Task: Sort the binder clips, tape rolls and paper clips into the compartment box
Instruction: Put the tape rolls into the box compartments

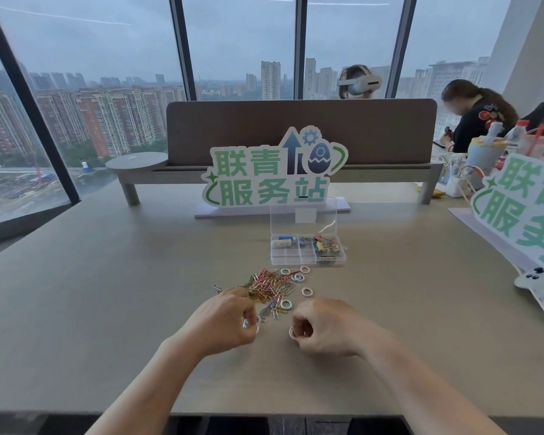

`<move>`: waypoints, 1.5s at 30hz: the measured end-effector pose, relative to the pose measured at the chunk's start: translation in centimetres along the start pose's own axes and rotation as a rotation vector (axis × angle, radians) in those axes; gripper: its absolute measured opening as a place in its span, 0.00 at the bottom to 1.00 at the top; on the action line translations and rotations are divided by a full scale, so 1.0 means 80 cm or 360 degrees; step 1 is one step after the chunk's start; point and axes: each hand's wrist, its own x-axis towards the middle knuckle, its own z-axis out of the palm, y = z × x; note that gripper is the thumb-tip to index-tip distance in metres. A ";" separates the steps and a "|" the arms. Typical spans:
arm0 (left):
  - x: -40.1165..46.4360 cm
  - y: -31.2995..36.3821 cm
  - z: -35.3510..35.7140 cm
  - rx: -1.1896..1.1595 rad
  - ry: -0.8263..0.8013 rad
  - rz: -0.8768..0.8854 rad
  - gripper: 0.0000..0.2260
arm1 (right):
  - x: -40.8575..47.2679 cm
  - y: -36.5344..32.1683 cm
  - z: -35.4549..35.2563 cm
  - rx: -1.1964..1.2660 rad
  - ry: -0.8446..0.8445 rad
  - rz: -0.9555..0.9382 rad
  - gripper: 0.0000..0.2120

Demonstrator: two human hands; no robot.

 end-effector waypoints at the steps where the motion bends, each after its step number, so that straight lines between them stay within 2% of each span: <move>1: -0.004 0.000 0.000 -0.0002 -0.0020 -0.0004 0.03 | -0.001 -0.002 0.001 -0.0020 0.0009 -0.0001 0.10; 6: -0.015 0.000 0.000 -0.0012 -0.0065 -0.0029 0.03 | -0.004 -0.006 0.000 -0.0065 0.0038 -0.0002 0.04; 13: -0.019 0.003 0.000 -0.0032 -0.0037 -0.0058 0.01 | -0.005 -0.007 -0.001 -0.0090 0.0026 0.0068 0.05; 26: -0.008 0.011 0.002 0.0109 -0.0071 -0.0007 0.05 | 0.008 -0.017 -0.007 -0.0247 -0.0168 0.0130 0.02; 33: 0.016 0.012 -0.008 0.0122 0.0104 0.0067 0.05 | 0.022 0.000 -0.032 -0.0137 0.0220 0.0082 0.03; 37: 0.047 0.018 -0.017 0.0107 0.0204 0.0079 0.03 | 0.042 0.027 -0.052 -0.0048 0.0396 0.0190 0.03; 45: 0.143 0.032 -0.022 0.0071 0.0249 0.0135 0.04 | 0.106 0.080 -0.076 -0.0053 0.0510 0.0396 0.06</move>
